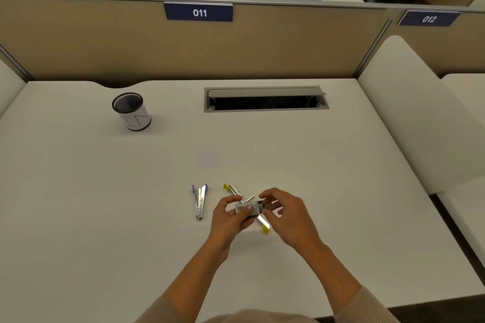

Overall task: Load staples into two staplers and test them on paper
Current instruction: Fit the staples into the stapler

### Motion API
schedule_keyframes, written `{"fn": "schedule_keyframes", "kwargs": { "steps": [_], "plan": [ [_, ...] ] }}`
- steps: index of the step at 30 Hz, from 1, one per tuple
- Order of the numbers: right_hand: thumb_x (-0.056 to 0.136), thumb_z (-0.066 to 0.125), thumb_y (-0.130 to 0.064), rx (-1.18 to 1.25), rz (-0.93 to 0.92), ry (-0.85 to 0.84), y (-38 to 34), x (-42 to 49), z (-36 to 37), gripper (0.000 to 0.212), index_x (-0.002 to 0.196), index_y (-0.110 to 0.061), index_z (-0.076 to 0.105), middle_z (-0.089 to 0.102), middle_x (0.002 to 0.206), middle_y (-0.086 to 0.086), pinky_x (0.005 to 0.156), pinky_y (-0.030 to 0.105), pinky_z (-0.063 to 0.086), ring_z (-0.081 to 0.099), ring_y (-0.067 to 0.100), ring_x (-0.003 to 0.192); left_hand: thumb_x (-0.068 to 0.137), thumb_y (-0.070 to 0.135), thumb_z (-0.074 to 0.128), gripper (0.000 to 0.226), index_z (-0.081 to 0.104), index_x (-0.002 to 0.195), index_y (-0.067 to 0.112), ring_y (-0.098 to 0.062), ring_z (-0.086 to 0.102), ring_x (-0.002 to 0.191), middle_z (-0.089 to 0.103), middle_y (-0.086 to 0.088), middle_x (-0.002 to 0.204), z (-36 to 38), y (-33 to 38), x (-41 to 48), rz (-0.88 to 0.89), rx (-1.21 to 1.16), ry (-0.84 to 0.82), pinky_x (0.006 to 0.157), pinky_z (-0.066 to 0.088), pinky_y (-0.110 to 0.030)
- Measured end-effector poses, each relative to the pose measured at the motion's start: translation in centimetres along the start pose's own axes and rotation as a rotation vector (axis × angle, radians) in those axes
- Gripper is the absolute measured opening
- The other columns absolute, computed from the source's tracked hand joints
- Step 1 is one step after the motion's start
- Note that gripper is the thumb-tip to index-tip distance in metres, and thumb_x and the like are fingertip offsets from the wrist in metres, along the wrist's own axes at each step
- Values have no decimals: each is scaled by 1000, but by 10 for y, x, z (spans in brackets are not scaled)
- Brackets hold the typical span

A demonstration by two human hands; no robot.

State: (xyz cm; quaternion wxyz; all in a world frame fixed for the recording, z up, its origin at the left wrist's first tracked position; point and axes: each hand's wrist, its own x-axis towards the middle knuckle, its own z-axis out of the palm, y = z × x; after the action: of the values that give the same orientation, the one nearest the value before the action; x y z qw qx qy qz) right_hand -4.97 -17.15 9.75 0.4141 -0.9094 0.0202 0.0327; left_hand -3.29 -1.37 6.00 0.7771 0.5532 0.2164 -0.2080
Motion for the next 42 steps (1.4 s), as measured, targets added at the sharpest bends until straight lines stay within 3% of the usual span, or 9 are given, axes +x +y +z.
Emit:
{"fn": "schedule_keyframes", "kwargs": {
  "steps": [10,20,30,37,42],
  "plan": [
    [79,71,-20,74,-39,14,2,-1,-3,34,104,-41,59,64,85,-22,71,12,49,63,-2,88,83,11,74,37,57,114,17,-25,74,90,72,-15,106,1,-2,1,-4,20,4,77,61,-32],
    [83,67,-20,40,-28,11,4,-2,-4,31,104,-42,59,65,91,-25,72,11,49,62,-4,91,82,9,74,38,57,115,15,-27,74,90,74,-16,103,2,-3,1,-7,-15,-23,77,61,-32],
    [87,70,-29,-84,-29,-36,10,-1,-4,12,98,-31,68,65,94,-15,76,13,49,62,3,87,81,9,76,39,57,115,14,-27,74,90,73,-18,104,4,-4,0,6,-10,-37,79,61,-33],
    [88,70,-26,-52,-10,-13,11,0,-7,12,99,-29,73,68,92,-16,70,4,42,59,-7,88,82,9,75,39,56,115,14,-27,74,90,73,-18,104,6,-1,-3,3,-18,-32,76,61,-30],
    [88,70,-22,-35,2,8,11,0,-10,14,100,-28,74,67,91,-20,69,5,44,59,-11,87,83,8,74,37,56,115,13,-28,74,88,73,-18,103,7,0,-5,-2,-36,-28,73,61,-28]
  ]
}}
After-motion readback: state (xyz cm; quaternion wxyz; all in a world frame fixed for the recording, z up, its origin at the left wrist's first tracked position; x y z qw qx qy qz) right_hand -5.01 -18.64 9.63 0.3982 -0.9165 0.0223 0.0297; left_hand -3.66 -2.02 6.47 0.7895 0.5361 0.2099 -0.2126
